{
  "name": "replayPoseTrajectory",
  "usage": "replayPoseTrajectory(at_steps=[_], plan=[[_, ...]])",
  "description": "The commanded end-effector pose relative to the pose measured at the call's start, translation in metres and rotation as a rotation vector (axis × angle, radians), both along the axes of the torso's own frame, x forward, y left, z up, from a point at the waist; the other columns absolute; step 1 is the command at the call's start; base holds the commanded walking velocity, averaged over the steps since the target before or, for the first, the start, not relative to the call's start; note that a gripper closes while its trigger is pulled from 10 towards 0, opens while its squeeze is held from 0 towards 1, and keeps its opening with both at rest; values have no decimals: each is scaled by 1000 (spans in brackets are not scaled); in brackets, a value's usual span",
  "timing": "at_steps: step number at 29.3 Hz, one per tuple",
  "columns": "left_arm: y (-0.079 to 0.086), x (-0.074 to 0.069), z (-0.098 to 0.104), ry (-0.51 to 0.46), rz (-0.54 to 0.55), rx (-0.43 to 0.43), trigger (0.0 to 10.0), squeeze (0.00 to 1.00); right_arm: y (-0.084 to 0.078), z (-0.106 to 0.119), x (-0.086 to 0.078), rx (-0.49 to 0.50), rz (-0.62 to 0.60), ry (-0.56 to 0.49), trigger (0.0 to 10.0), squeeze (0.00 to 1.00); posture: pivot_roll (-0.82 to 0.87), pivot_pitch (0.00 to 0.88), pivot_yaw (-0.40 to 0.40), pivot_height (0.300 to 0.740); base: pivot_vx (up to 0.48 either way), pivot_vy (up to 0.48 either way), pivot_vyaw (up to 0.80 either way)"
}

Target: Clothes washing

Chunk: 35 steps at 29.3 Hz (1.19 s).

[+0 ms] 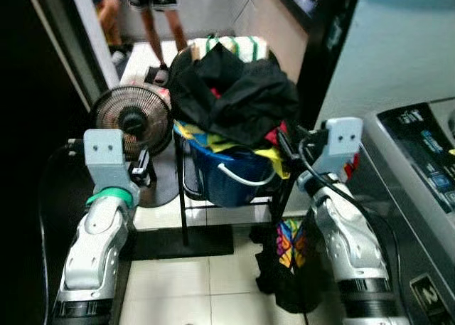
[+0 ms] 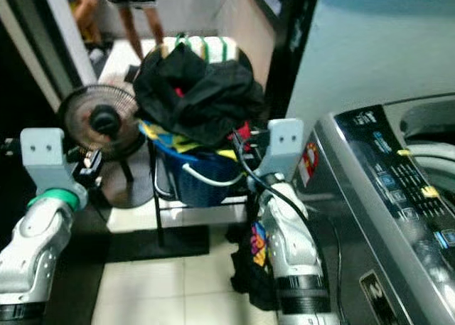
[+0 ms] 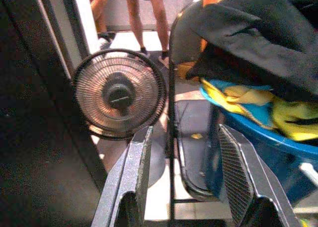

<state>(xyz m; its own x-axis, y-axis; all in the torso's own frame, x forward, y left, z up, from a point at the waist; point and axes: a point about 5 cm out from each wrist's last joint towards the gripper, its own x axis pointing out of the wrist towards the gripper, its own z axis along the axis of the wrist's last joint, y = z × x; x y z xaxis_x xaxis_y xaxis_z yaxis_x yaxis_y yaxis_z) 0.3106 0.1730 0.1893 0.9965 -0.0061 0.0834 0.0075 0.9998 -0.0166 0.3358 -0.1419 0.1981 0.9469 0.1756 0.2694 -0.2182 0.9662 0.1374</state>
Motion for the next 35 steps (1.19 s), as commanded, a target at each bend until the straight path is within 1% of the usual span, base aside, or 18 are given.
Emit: replayPoseTrajectory(at_steps=[1,6,13,20,23,31,35], plan=[[-3,0,-4,13,-13,2,10000,0,2,5,-2,15,1,-27,10000,0,65,4,56,740,0,330,0],[-8,0,-3,8,-43,-2,10000,0,4,6,0,7,3,-27,10000,0,61,2,49,740,0,450,0],[-11,0,4,-24,-63,-13,10000,0,7,7,1,-6,25,-28,10000,0,57,1,37,740,0,0,0],[-11,1,4,-28,-46,-31,10000,0,11,6,-1,-15,31,-24,10000,0,57,0,26,740,0,0,0],[-8,0,2,-25,-22,-37,10000,0,14,5,-1,-34,46,-22,10000,0,63,0,14,740,0,0,0],[-8,-1,3,-41,-33,-35,10000,0,16,3,0,-41,49,-17,10000,0,67,0,9,740,0,0,0],[-10,-2,4,-50,-45,-40,10000,0,15,2,-1,-38,43,-12,10000,0,67,0,9,740,247,0,0]])
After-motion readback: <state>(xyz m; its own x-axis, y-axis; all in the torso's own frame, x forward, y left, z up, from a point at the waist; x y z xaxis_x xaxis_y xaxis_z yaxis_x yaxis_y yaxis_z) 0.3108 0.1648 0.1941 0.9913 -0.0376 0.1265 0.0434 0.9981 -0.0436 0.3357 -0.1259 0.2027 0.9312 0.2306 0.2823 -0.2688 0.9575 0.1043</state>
